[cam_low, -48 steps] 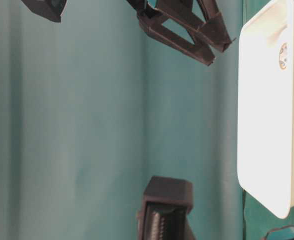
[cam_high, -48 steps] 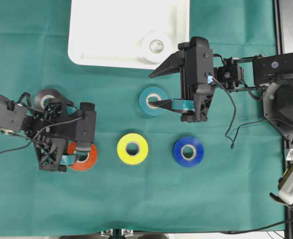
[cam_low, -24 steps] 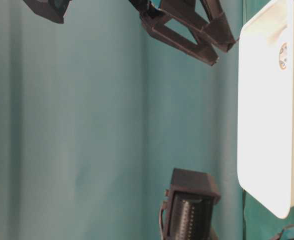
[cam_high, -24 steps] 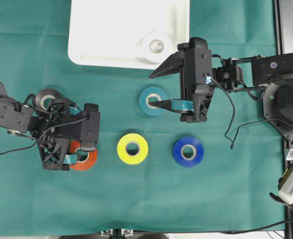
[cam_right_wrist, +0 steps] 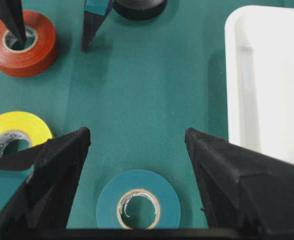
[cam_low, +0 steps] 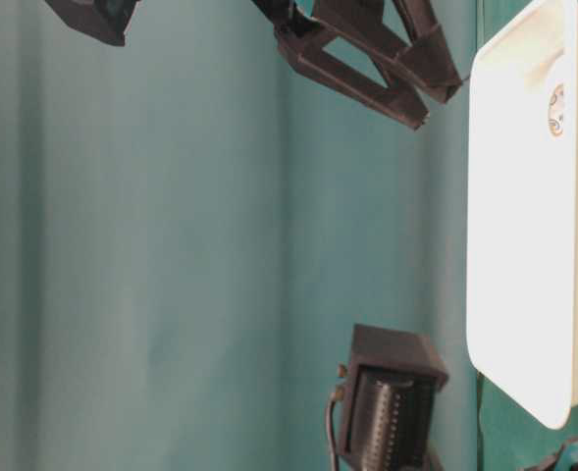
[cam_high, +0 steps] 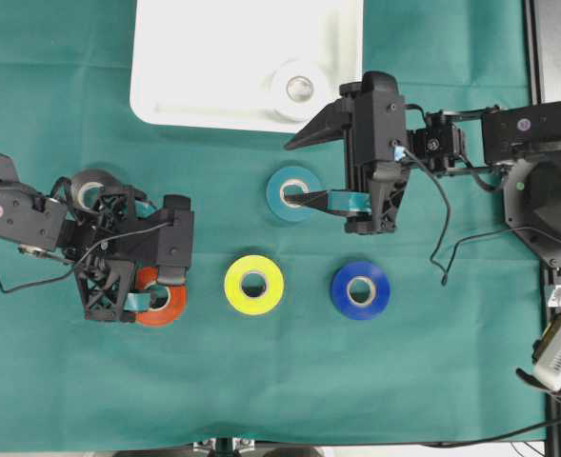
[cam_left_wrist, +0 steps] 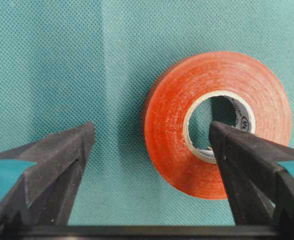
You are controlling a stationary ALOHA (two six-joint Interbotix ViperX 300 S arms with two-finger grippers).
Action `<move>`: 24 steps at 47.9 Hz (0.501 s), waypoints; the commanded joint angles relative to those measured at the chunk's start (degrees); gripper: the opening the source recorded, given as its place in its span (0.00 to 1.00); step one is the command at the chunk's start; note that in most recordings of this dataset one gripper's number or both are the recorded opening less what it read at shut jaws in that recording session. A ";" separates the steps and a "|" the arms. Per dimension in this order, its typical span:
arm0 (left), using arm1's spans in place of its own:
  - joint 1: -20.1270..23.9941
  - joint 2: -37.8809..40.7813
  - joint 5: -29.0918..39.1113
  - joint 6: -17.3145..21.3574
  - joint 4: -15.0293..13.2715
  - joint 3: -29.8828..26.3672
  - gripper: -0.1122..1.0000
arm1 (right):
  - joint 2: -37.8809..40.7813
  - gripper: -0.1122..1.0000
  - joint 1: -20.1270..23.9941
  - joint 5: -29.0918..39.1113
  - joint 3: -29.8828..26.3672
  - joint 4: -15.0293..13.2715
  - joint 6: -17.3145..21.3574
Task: Put the tape alternately from left to right into the white case.
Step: 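Lower the left gripper into the red roll's hole and grasp it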
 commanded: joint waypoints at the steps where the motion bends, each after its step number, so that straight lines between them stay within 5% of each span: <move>1: 0.18 -0.79 -0.35 0.18 0.18 -0.88 0.67 | -0.97 0.85 0.18 -0.70 -0.62 0.18 0.00; 14: 0.18 -0.88 -0.26 0.26 0.18 -1.14 0.14 | -1.05 0.85 0.18 -0.53 -0.88 0.18 0.00; 24: 0.18 -1.14 -0.18 0.26 0.18 -1.14 0.07 | -0.97 0.85 0.18 -0.44 -0.79 0.18 0.00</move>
